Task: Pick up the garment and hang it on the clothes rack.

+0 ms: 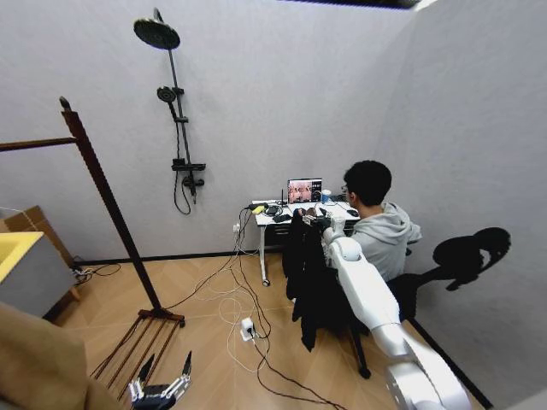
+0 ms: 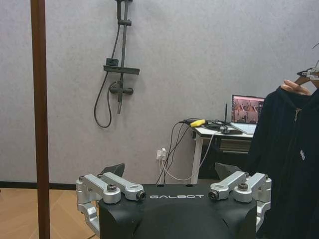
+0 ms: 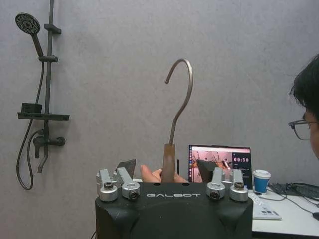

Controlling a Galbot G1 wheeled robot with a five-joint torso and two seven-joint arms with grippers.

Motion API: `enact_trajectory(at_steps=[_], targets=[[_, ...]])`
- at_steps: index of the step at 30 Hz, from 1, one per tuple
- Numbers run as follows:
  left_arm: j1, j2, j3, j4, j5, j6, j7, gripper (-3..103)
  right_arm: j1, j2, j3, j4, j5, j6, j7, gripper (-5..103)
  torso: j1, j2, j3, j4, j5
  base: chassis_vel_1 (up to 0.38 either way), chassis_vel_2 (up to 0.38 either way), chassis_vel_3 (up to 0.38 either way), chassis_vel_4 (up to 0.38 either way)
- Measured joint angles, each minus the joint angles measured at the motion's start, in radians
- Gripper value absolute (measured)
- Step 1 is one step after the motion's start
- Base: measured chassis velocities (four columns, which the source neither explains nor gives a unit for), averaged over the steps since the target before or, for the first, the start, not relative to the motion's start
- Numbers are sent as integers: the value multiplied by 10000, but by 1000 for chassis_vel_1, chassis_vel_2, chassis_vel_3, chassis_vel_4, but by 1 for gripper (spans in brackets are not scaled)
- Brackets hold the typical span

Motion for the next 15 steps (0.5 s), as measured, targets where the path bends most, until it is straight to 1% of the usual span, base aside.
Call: enact_trajectory(at_steps=[1, 2, 6, 8, 11, 12, 13, 15], targets=[[0, -1, 0, 0, 0, 0, 0, 100, -107, 13, 37, 20, -1, 0, -3, 68, 0, 0, 1, 0, 1, 0, 0, 0, 0], [0, -1, 0, 0, 0, 0, 0, 100, -107, 13, 37, 20, -1, 0, -3, 68, 0, 0, 1, 0, 1, 0, 0, 0, 0], [-1, 0, 0, 0, 0, 0, 0, 100, -306, -6, 53, 182, -3, 0, -86, 46, 0, 0, 0, 0, 0, 0, 0, 0, 0], [0, 0, 0, 0, 0, 0, 0, 100, -347, -10, 59, 212, -3, 0, -112, 46, 0, 0, 0, 0, 0, 0, 0, 0, 0], [0, 0, 0, 0, 0, 0, 0, 100, -475, -18, 80, 311, -6, 0, -168, 29, 0, 0, 0, 0, 0, 0, 0, 0, 0], [0, 0, 0, 0, 0, 0, 0, 100, -475, -18, 80, 311, -6, 0, -168, 29, 0, 0, 0, 0, 0, 0, 0, 0, 0], [0, -1, 0, 0, 0, 0, 0, 100, -535, -22, 91, 366, -6, 0, -176, 24, 0, 0, 0, 1, 0, 0, 0, 0, 0], [0, -1, 0, 0, 0, 0, 0, 100, -576, -28, 96, 405, -7, 0, -180, 24, 0, 0, 0, 1, 0, 0, 0, 0, 0]])
